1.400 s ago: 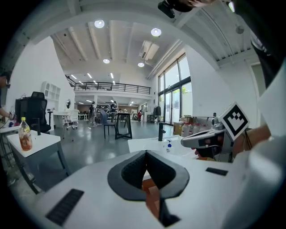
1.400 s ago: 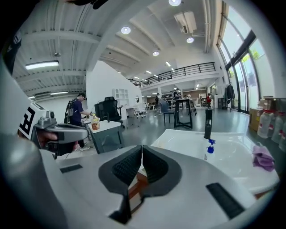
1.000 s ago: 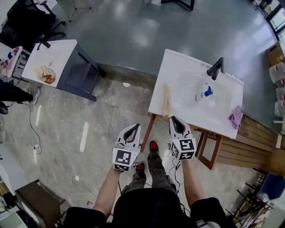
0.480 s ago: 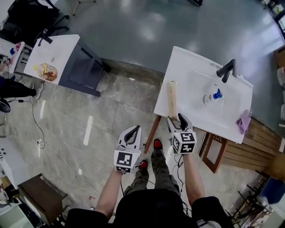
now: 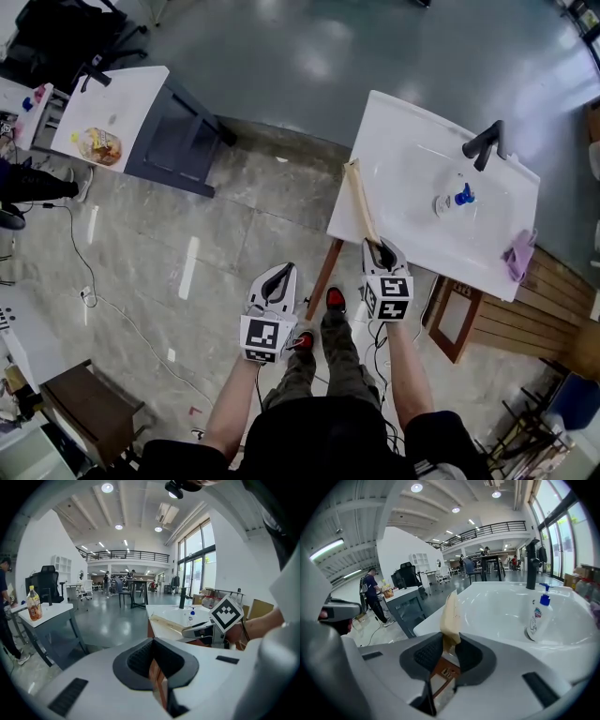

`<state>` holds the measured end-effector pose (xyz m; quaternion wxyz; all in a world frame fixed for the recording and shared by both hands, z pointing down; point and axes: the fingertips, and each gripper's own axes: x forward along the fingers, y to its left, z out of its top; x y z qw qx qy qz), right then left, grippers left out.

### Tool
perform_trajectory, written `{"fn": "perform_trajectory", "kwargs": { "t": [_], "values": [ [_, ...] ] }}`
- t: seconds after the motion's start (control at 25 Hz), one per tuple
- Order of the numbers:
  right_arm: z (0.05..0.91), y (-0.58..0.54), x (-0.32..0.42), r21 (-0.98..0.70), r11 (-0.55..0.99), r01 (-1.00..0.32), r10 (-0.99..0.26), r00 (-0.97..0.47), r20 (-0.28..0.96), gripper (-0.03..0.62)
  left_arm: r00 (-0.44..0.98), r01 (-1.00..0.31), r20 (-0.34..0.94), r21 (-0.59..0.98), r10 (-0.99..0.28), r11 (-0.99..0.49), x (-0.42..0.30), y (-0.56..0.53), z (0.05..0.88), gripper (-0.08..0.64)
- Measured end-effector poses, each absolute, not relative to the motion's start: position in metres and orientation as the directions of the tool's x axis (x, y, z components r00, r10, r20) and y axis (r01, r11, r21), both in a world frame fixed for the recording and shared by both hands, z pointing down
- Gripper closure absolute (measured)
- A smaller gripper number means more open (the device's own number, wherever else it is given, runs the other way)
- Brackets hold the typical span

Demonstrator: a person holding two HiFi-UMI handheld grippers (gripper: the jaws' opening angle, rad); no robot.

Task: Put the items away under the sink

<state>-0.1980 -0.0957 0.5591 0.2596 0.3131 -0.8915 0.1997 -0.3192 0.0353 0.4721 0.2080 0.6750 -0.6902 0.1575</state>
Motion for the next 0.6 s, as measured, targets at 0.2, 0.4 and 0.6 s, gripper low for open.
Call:
{"fn": "perform_trajectory", "kwargs": {
  "t": [0.2, 0.4, 0.6],
  "values": [
    [0.551, -0.096, -0.197, -0.178, 0.728, -0.662, -0.475, -0.674, 0.567, 0.518, -0.006, -0.998, 0.488, 0.055, -0.873, 0.038, -0.319, 0.039, 0.465, 0.552],
    [0.532, -0.096, -0.189, -0.145, 0.736, -0.662, -0.507, -0.679, 0.531, 0.525, -0.009, -0.999, 0.47, 0.039, -0.883, 0.032, -0.314, 0.043, 0.453, 0.554],
    [0.499, -0.09, -0.177, -0.107, 0.738, -0.667, -0.548, -0.684, 0.482, 0.526, 0.001, -1.0, 0.438, 0.022, -0.899, 0.01, -0.304, 0.049, 0.434, 0.554]
  ]
}}
